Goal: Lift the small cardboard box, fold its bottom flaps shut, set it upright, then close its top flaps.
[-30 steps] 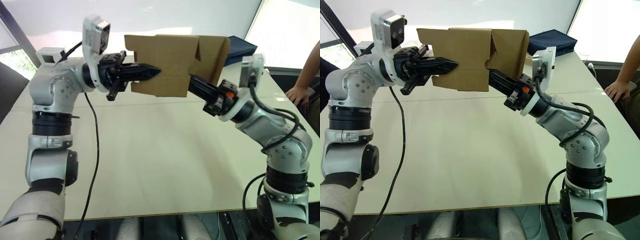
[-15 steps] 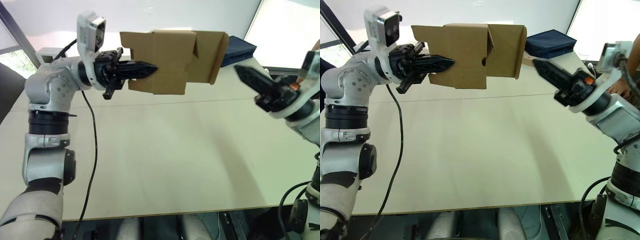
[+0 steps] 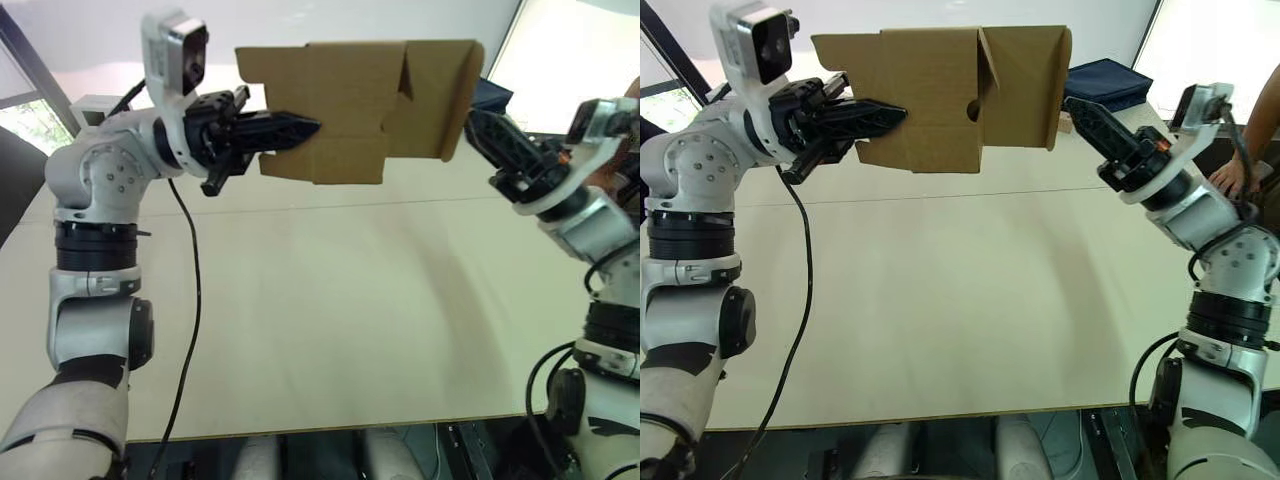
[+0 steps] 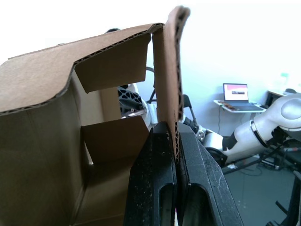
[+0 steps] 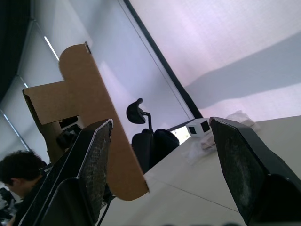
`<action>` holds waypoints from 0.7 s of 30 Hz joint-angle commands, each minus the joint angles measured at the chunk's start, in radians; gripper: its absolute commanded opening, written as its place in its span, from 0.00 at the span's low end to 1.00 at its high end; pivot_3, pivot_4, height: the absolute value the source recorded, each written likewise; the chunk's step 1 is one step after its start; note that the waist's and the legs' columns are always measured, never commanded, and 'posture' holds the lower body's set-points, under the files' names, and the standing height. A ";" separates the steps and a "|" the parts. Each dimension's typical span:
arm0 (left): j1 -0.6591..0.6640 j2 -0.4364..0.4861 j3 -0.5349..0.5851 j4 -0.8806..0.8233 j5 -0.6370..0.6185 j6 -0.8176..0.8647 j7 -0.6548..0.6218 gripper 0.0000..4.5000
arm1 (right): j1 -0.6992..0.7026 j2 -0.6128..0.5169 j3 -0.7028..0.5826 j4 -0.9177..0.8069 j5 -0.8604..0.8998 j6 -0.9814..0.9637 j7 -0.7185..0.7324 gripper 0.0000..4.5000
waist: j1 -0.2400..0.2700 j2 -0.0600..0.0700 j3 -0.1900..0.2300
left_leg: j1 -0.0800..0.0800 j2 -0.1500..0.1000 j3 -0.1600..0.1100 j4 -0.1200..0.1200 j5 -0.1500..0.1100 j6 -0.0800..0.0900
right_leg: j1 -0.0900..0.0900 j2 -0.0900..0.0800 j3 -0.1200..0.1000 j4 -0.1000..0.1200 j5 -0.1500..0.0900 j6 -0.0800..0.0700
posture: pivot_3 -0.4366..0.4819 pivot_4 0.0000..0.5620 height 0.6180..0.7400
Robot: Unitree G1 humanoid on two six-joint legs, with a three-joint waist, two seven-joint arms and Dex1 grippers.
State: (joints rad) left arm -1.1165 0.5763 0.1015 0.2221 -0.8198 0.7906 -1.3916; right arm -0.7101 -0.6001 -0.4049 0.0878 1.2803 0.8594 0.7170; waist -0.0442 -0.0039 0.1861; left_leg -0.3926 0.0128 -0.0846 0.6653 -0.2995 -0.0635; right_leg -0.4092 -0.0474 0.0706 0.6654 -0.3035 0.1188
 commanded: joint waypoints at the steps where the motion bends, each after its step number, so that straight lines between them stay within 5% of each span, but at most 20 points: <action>1: -0.032 0.003 0.029 -0.029 -0.026 0.003 0.005 0.00 | -0.034 0.029 -0.014 -0.055 0.045 0.009 0.002 0.76 | 0.001 0.000 0.000 | 0.000 0.000 0.000 0.000 0.000 0.000 | 0.000 0.000 0.000 0.000 0.000 0.000 | 0.48 0.27 1.00; 21: -0.062 -0.010 0.030 0.049 -0.001 -0.011 0.015 0.00 | 0.003 0.171 -0.056 -0.235 0.293 -0.018 -0.182 0.76 | -0.003 0.000 0.000 | 0.000 0.000 0.000 0.000 0.000 0.000 | 0.000 0.000 0.000 0.000 0.000 0.000 | 0.48 0.27 1.00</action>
State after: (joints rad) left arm -1.1460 0.5600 0.1019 0.2809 -0.8170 0.7963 -1.3750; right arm -0.7030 -0.4383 -0.4366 -0.0909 1.5182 0.8642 0.5461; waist -0.0468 -0.0037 0.1861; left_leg -0.3926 0.0127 -0.0848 0.6652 -0.2995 -0.0636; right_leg -0.4093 -0.0475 0.0706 0.6658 -0.3035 0.1188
